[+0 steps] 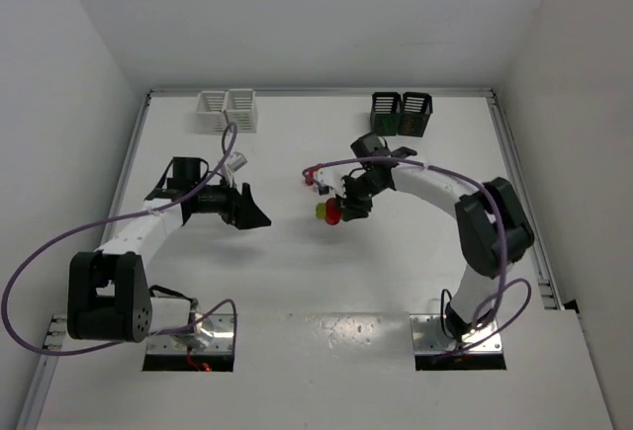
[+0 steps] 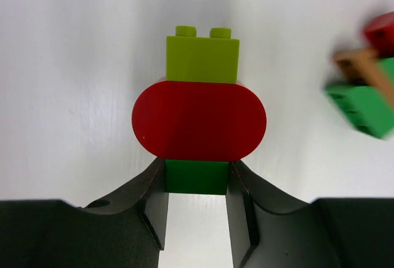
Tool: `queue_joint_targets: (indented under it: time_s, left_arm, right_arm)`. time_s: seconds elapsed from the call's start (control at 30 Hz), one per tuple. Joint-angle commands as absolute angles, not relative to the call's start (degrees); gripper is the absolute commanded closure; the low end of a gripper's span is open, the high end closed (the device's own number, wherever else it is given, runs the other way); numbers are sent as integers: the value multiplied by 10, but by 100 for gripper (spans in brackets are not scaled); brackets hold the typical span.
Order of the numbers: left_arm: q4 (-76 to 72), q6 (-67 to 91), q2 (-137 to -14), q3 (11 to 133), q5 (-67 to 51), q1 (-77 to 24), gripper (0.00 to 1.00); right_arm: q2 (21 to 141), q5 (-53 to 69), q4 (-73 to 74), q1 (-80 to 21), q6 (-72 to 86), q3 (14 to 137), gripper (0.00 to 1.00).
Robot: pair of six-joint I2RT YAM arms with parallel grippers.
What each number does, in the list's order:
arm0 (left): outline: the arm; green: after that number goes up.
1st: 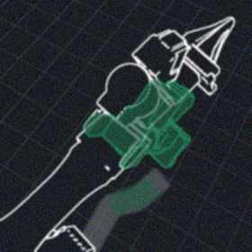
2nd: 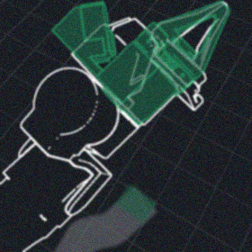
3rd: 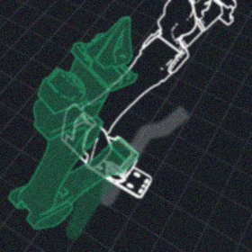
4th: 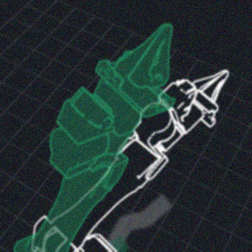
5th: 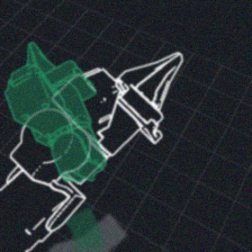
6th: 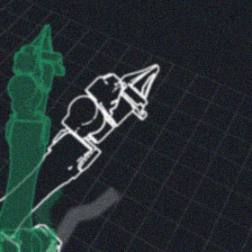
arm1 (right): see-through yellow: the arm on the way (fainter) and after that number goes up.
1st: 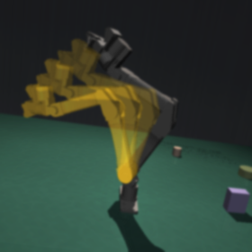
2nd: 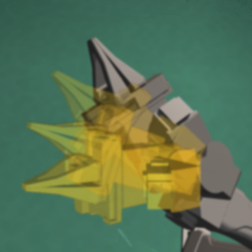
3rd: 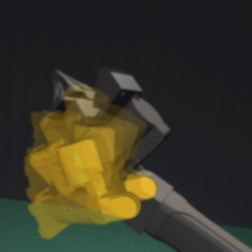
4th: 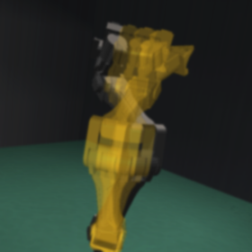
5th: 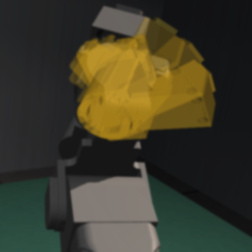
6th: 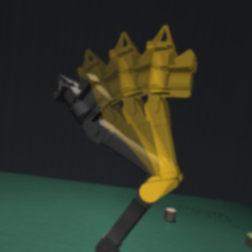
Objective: Sort the legos into containers by color
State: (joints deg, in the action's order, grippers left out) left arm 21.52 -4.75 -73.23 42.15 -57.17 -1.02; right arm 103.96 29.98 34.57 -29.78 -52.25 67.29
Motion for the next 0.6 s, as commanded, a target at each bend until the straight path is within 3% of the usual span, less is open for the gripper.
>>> queue_joint_targets:
  time_s: [0.0, 0.27, 0.57]
  left_arm:
    - [106, 77, -740, 412, -568, -50, 12]
    - [45, 234, -895, 519, -640, -113, 18]
    - [-89, 364, -911, 541, -643, -134, 19]
  right_arm:
    - [955, 340, 248, -315, -338, 670, 97]
    - [894, 308, 232, -331, -238, 657, 99]
    - [889, 294, 237, -342, -243, 651, 100]
